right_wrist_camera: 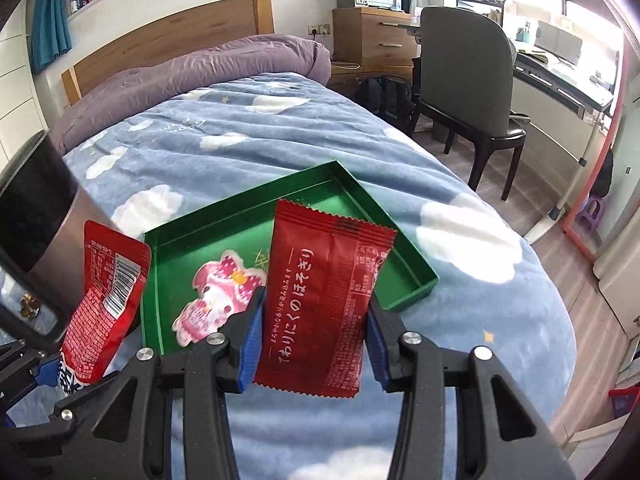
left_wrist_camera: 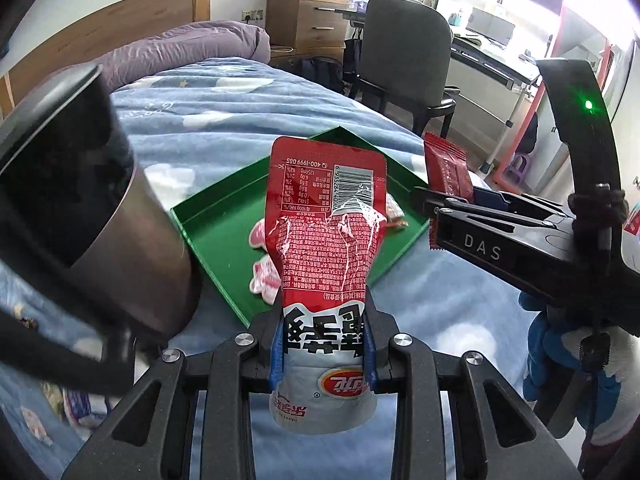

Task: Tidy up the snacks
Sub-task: 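Carry the red spicy-strip packet and red snack packet with both tools to the green tray, then open both tools to drop the two red packets into the tray, then lift both open tools out of the tray toward the remaining snacks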

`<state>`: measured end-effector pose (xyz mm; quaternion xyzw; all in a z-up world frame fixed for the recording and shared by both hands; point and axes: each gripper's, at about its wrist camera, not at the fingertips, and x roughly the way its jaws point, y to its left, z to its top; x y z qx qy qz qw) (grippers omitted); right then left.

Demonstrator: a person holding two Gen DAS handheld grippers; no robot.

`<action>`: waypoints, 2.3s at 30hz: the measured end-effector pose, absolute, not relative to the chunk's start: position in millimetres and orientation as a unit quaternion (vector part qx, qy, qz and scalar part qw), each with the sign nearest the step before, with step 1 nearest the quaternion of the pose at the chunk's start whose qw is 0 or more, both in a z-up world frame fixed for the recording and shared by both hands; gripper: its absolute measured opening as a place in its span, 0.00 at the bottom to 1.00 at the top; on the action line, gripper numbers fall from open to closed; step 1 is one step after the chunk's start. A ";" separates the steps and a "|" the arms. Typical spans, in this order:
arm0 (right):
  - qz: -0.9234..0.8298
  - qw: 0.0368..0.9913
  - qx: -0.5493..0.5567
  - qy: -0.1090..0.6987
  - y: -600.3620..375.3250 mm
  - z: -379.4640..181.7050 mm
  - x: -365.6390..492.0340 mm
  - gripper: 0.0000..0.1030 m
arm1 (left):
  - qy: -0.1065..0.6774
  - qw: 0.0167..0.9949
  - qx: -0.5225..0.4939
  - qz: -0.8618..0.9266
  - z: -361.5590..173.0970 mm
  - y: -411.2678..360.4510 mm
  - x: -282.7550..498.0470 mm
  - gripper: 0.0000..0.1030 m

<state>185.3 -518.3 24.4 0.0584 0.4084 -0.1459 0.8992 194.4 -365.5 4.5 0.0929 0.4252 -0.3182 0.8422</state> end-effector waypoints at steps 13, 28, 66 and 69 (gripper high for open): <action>-0.129 0.877 0.041 0.462 -564.6 -38.4 309.5 0.65 | 0.495 0.828 0.080 -0.251 -69.6 -415.3 316.5 0.26; -0.116 0.859 0.034 0.497 -580.0 -69.4 338.1 0.72 | 0.532 0.821 0.077 -0.191 -89.3 -429.3 347.1 0.30; -0.213 0.858 0.000 0.468 -565.9 17.0 244.5 1.00 | 0.495 0.817 0.085 -0.284 -19.8 -424.5 288.6 0.56; -0.228 0.854 0.012 0.468 -565.7 26.9 231.6 1.00 | 0.486 0.815 0.088 -0.303 -4.7 -420.2 276.6 0.58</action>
